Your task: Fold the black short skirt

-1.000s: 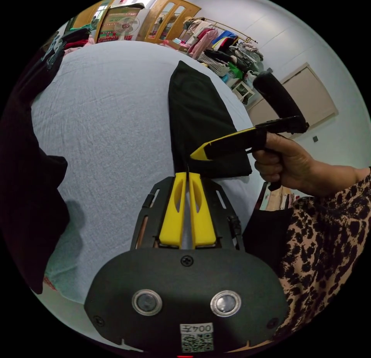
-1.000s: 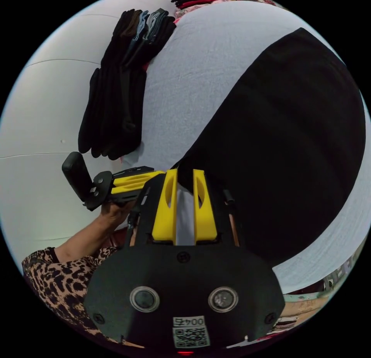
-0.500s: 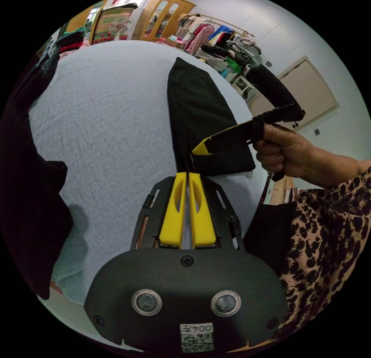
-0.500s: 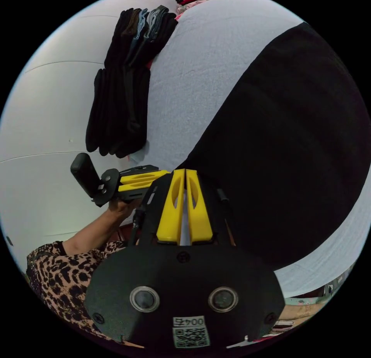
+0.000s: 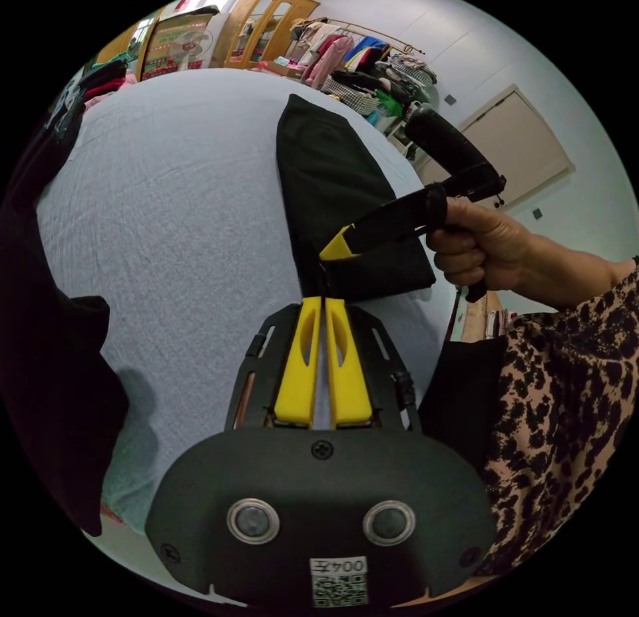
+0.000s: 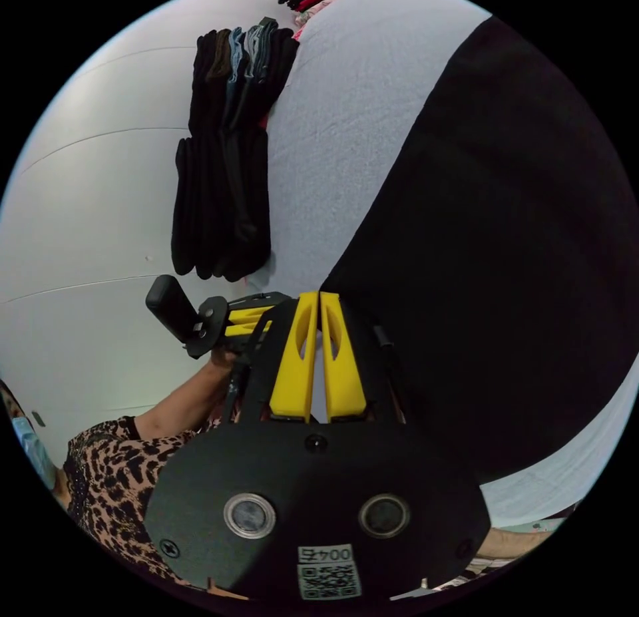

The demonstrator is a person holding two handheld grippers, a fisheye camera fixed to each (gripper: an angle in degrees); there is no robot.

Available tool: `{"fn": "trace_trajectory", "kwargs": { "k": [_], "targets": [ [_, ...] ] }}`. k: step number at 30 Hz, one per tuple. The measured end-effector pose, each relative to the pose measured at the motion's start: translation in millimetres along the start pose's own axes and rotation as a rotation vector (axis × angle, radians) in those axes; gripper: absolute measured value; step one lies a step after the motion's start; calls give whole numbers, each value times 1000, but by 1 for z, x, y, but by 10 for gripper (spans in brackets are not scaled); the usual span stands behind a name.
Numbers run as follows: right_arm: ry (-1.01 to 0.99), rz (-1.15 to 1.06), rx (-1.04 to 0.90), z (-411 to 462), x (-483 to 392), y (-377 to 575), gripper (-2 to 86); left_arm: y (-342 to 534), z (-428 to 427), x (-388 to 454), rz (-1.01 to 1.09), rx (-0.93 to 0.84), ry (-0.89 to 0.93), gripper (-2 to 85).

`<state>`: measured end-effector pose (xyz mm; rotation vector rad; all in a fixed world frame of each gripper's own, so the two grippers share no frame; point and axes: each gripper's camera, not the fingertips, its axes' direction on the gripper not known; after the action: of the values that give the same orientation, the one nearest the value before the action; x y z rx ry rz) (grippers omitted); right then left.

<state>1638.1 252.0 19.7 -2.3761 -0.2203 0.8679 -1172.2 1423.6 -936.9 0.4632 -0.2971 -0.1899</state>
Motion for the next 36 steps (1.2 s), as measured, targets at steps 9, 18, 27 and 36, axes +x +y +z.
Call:
{"fn": "trace_trajectory", "kwargs": {
  "k": [9, 18, 27, 36],
  "targets": [
    [-24, 34, 5, 6, 9, 3, -6, -11, 3, -12, 7, -26, 48, 30],
    [-61, 27, 16, 7, -1, 13, -7, -33, 0, -22, 56, -49, 77, 65],
    [-32, 27, 2, 25, -13, 32, -6, -50, -4, -42, 32, -50, 147, 74],
    [-34, 6, 20, 42, -35, 67, -1, -68, -9, -74, -88, -47, 231, 41]
  ]
}}
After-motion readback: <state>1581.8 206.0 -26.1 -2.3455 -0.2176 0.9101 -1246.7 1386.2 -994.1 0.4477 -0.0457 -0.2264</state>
